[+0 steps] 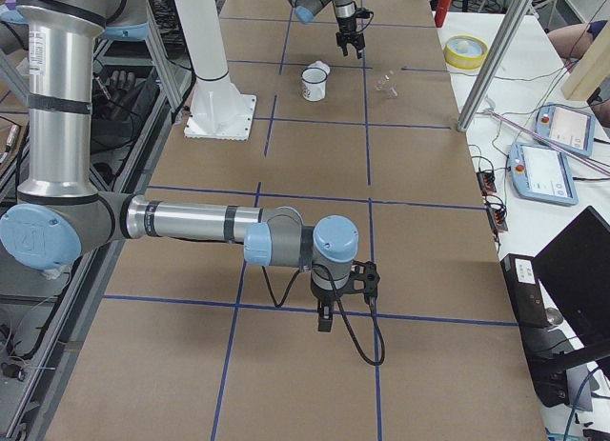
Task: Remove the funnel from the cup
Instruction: 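Move the left gripper down onto the white lid's knob and grasp it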
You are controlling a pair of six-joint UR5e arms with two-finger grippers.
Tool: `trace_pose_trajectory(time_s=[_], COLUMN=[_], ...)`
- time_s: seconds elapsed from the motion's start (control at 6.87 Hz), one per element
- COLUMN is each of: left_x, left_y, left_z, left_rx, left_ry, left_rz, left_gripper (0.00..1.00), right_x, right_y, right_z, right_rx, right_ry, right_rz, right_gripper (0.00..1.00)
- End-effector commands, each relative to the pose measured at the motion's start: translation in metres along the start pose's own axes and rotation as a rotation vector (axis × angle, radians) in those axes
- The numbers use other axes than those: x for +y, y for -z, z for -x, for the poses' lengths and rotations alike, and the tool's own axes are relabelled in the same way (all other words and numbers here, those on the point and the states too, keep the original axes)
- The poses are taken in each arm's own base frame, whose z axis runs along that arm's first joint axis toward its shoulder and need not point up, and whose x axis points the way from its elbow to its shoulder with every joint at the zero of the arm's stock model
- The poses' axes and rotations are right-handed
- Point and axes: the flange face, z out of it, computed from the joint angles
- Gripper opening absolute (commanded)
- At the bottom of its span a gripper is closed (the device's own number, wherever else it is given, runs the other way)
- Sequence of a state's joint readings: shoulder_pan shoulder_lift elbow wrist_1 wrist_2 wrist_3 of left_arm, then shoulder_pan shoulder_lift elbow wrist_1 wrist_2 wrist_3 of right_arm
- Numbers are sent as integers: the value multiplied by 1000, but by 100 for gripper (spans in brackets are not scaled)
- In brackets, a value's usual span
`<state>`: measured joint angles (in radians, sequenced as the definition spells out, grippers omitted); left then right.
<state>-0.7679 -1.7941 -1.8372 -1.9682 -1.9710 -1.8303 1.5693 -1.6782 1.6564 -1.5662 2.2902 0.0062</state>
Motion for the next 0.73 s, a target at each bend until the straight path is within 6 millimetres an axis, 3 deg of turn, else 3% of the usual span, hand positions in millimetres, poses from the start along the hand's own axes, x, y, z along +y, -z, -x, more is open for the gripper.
trace_pose_trajectory(time_s=[0.0,0.15,0.29,0.58], left_x=[23,48,57,74], left_y=[-15,-29,-37,-23], left_z=[27,31,37,39], left_rx=[-68,-85,-111,-213], left_ry=[17,53,49,55], left_rz=[25,28,10,-12], left_gripper=[91,90,86,81], right_x=[0,0,0,0], right_y=[0,0,0,0], right_z=[0,0,0,0], right_rx=[0,0,0,0], right_ry=[0,0,0,0], right_rz=[0,0,0,0], right_gripper=[100,100,100,100])
